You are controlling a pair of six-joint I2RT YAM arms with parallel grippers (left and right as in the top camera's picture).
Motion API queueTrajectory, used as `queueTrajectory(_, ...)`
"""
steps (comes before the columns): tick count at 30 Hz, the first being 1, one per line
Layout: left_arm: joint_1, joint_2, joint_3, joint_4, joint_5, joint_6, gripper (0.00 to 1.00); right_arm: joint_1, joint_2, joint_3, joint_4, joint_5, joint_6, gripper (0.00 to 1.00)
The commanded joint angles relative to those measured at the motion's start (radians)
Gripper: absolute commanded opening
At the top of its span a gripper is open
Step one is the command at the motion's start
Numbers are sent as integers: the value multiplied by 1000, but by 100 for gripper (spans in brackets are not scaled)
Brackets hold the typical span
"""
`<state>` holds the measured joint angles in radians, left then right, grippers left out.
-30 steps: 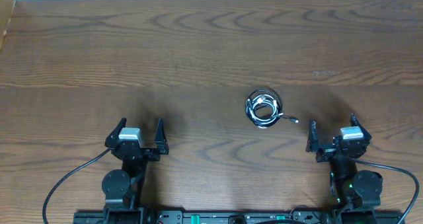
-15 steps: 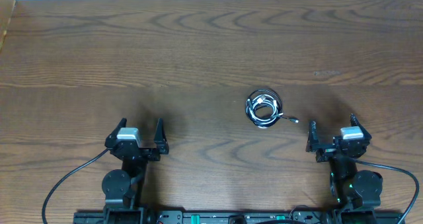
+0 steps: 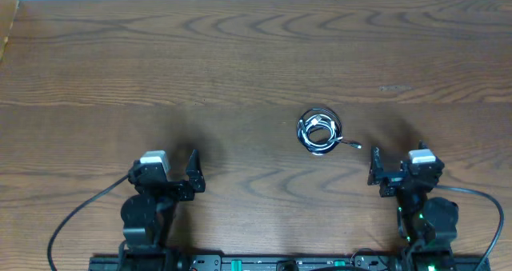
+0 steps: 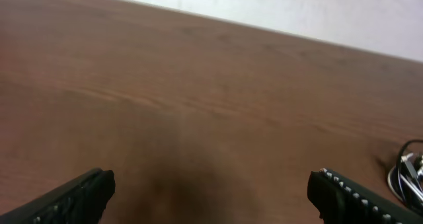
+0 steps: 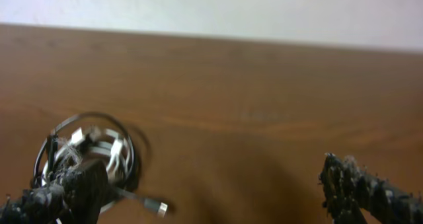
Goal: Untangle cables
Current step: 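Move both grippers inward to the black and white cable coil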
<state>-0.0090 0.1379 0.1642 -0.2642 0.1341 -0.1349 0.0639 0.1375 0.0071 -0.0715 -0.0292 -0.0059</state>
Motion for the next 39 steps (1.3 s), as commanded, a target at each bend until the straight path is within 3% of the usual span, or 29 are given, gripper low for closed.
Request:
queueTrajectory(1,4,122,111,-31,16,-10,98,-5,98,36,-8,0,90,99)
queueTrajectory(11,3,608,396,-71,173,-9,98,-5,533,277,-73,-58,117,99)
queueTrajectory(16,-27,900,642,-321,175,-9,98,-5,837,539,-303,-119,116,99)
queueTrajectory(19,-59,1032,772,-502,105,-9,98,-5,990,679,-431,-119,4,99)
queueTrajectory(22,-89,1110,846,-641,47,-9,98,-5,1093,771,-499,-121,-13,99)
queueTrajectory(33,-93,1151,848,-637,85,-34,98,-5,1138,802,-486,-298,13,99)
queueTrajectory(39,-102,1155,846,-391,274,-172,98,-4,1147,801,-336,-303,97,99)
